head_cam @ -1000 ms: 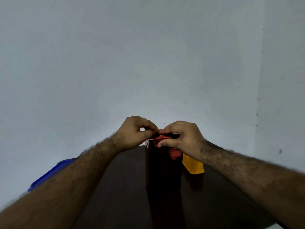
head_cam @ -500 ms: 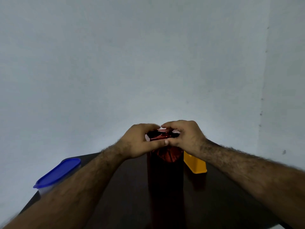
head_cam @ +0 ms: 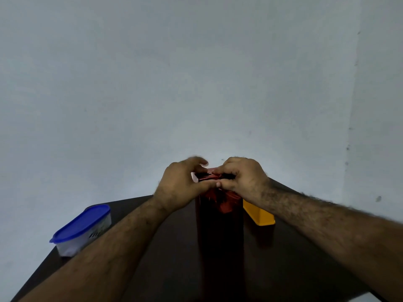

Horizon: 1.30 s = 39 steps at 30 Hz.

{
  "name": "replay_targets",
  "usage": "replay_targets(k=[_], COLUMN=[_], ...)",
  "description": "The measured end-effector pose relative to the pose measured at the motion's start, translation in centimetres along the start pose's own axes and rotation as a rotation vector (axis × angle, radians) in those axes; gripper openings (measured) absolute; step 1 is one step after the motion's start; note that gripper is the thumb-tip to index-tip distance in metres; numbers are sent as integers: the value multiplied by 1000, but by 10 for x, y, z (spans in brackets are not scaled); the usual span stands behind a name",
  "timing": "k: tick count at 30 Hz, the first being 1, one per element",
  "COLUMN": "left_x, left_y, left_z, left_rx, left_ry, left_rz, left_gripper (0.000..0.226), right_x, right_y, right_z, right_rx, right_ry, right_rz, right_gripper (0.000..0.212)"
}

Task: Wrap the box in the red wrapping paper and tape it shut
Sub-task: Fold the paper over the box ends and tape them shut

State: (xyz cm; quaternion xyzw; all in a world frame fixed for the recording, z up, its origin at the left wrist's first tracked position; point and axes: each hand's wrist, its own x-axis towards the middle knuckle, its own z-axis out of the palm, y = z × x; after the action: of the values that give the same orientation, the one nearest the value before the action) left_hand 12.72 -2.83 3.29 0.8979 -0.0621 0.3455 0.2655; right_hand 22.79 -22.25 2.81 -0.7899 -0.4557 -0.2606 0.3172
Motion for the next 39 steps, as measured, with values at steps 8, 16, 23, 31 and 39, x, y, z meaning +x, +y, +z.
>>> replay_targets(k=[8, 16, 23, 31, 39], left_x=[2, 4, 45, 63, 63], left_y=[-2, 2, -5, -8, -11], left_z=[-7, -17, -24, -23, -22], left_rx=[-67, -161, -337, -223, -250], left_ry=[-55, -136, -137, -468, -584], left_rz=[-24, -8, -143, -48, -176], left_gripper=[80, 63, 27, 17, 31], right_x=[12, 11, 14, 19, 23], right_y=[-4, -10, -3, 13, 15], right_z=[-10, -16, -20, -28, -40], right_rx=[-63, -1, -41, -47, 120], right_ry=[-89, -135, -173, -274, -354], right_rz=[-38, -37, -94, -107, -39], right_gripper=[35, 44, 40, 42, 40])
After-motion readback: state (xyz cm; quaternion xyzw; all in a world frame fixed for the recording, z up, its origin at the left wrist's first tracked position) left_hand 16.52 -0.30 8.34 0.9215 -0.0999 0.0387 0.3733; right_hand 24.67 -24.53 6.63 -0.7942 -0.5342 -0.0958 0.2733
